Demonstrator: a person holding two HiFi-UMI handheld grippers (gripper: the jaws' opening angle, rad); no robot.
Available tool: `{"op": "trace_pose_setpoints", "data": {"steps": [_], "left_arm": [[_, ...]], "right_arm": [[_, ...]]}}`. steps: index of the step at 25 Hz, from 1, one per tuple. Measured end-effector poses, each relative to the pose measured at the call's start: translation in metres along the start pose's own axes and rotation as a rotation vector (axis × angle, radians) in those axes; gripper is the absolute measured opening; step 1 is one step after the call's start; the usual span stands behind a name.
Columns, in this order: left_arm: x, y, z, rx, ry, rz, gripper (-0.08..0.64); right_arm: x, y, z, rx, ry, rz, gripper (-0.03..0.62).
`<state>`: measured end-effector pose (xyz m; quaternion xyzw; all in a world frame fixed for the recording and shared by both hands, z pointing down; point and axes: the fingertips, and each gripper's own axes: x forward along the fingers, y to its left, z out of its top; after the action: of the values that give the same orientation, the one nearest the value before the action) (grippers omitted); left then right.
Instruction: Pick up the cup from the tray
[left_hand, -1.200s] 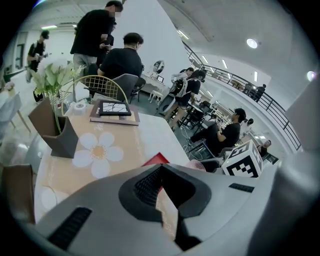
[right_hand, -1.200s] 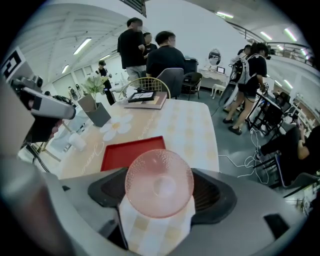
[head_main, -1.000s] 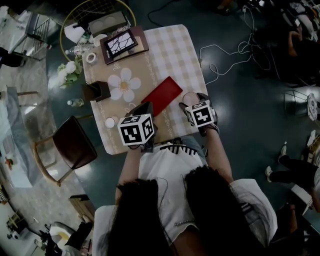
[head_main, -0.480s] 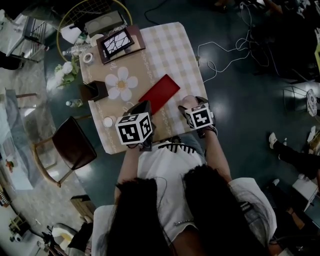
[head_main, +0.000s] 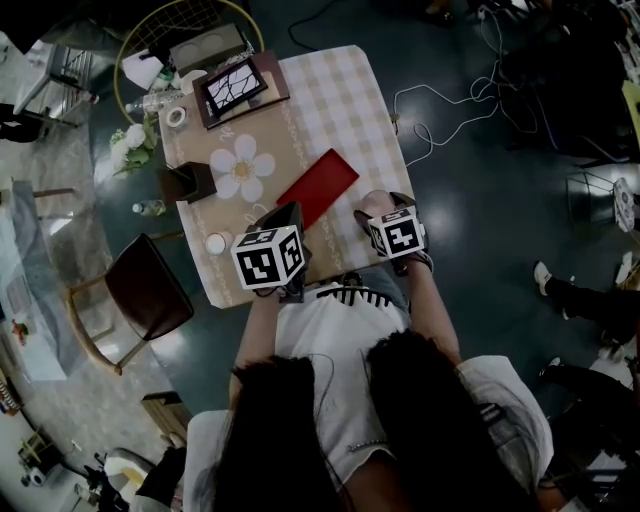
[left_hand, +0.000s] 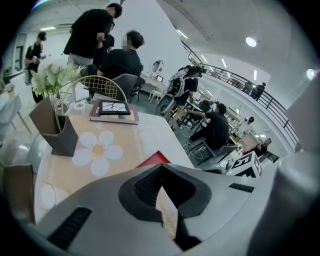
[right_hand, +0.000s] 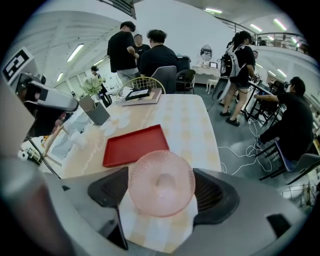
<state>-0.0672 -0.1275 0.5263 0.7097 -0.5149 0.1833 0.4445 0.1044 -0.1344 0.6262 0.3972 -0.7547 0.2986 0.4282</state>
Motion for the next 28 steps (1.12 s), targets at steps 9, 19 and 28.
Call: {"op": "trace_pose_setpoints", "data": {"steps": [9, 19, 28], "left_arm": [[-0.002, -0.002, 0.002, 0.007, -0.014, -0.004, 0.008], [-0.008, -0.009, 0.004, 0.015, -0.034, -0.018, 0.008], [-0.014, -0.011, 0.004, 0.019, -0.048, -0.028, 0.008]], "right_arm": [[-0.034, 0.000, 0.030, 0.063, -0.144, 0.029, 0.396], [-0.101, 0.014, 0.087, 0.127, -0.384, 0.128, 0.366], [-0.107, 0.023, 0.085, 0.143, -0.391, 0.069, 0.029]]}}
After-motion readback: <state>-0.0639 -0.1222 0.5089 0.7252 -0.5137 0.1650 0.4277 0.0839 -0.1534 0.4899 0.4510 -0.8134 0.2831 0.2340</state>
